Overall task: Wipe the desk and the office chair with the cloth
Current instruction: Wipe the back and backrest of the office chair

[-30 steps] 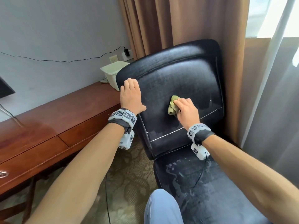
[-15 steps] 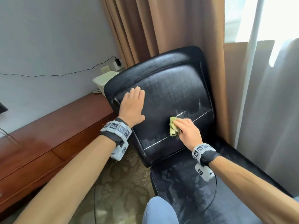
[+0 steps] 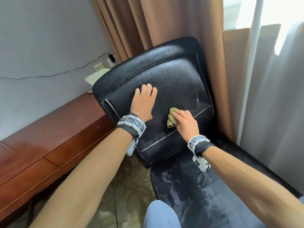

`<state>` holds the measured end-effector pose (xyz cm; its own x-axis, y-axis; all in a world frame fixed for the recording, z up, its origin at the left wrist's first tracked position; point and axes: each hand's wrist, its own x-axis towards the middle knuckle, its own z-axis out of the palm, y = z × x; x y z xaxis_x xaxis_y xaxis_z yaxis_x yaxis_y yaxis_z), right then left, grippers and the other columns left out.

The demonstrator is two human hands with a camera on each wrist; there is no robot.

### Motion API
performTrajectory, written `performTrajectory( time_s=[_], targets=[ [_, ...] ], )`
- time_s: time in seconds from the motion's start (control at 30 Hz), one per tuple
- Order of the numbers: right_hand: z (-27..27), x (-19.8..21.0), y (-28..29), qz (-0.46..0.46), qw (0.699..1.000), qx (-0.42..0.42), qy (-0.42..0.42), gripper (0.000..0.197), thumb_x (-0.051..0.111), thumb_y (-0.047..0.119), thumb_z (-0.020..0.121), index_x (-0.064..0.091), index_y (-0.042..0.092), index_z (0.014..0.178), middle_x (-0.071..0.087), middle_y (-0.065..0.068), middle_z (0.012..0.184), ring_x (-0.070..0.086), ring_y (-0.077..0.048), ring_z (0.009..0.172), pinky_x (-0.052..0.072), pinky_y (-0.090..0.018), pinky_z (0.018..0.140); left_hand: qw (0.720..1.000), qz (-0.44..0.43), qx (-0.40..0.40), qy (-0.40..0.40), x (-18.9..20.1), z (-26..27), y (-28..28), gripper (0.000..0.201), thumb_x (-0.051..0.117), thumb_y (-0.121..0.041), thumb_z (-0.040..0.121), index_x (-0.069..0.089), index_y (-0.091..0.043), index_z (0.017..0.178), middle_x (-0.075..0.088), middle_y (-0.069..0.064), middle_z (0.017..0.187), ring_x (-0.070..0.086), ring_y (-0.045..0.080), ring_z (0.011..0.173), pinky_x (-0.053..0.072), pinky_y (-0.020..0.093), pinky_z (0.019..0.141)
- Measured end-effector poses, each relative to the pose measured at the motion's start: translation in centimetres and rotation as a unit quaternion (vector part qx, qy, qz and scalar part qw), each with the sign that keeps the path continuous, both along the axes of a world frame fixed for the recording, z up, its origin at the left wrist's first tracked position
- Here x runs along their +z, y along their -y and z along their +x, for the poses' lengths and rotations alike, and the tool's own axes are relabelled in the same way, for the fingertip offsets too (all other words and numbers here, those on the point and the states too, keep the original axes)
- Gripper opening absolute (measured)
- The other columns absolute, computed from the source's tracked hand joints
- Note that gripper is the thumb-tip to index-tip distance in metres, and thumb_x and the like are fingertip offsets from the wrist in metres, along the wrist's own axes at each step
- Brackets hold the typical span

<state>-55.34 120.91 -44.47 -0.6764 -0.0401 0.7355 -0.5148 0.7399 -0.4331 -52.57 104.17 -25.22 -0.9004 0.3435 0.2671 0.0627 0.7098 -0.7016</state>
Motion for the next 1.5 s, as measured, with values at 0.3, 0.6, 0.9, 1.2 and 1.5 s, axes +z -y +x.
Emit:
performTrajectory(
  time_s=[0.3,0.6,0.9,1.2,1.5],
  targets=[
    [3.5,-2.3,-2.9,0.069,0.995,0.062,0.03,0.049,0.073,-0.003,0.076,0.071,0.016,0.12,0.067,0.003,0.123,0.059,-0.028,0.1,0.06,-0.044,0.059,1.0,-0.005,0.026,-0.002,-0.2,0.7,-0.8,0.124,0.089,-0.062,0.06,0.023,-0.01,0.151,0.033,0.015,0.152,0.037,0.034,0.139,0.038,0.046,0.11],
    [-1.3,7.7,-6.8,-0.074,0.995,-0.034,-0.051,0.044,0.063,0.002,0.083,0.071,0.015,0.125,0.066,0.004,0.127,0.058,-0.026,0.11,0.058,-0.041,0.079,1.0,-0.005,0.025,-0.004,-0.3,0.9,-0.7,0.123,0.088,-0.063,0.06,0.024,-0.009,0.151,0.032,0.016,0.153,0.037,0.034,0.14,0.039,0.048,0.109],
    [0.4,-1.4,-2.7,-0.098,0.993,-0.059,0.04,0.046,0.067,-0.006,0.072,0.072,0.012,0.114,0.067,-0.003,0.108,0.055,-0.032,0.091,0.054,-0.04,0.076,1.0,0.006,0.021,-0.001,-0.6,0.6,-0.3,0.124,0.089,-0.061,0.059,0.024,-0.009,0.152,0.032,0.017,0.155,0.035,0.036,0.142,0.037,0.049,0.112],
    [4.1,-4.1,-2.3,-0.26,0.955,-0.062,0.126,0.044,0.069,-0.013,0.071,0.075,0.01,0.108,0.071,-0.002,0.11,0.065,-0.026,0.102,0.041,-0.019,0.094,1.0,0.01,0.024,-0.004,-0.4,0.6,-0.5,0.123,0.09,-0.06,0.06,0.023,-0.009,0.151,0.031,0.016,0.153,0.035,0.035,0.14,0.037,0.049,0.112],
    [-3.5,6.8,-9.8,-0.271,0.952,-0.127,0.062,0.04,0.065,-0.001,0.079,0.073,0.011,0.116,0.068,-0.004,0.117,0.063,-0.028,0.108,0.049,-0.037,0.101,1.0,0.024,0.017,0.005,-0.5,0.6,-0.3,0.123,0.09,-0.057,0.061,0.021,-0.009,0.151,0.029,0.016,0.155,0.033,0.036,0.142,0.035,0.049,0.114]
  ],
)
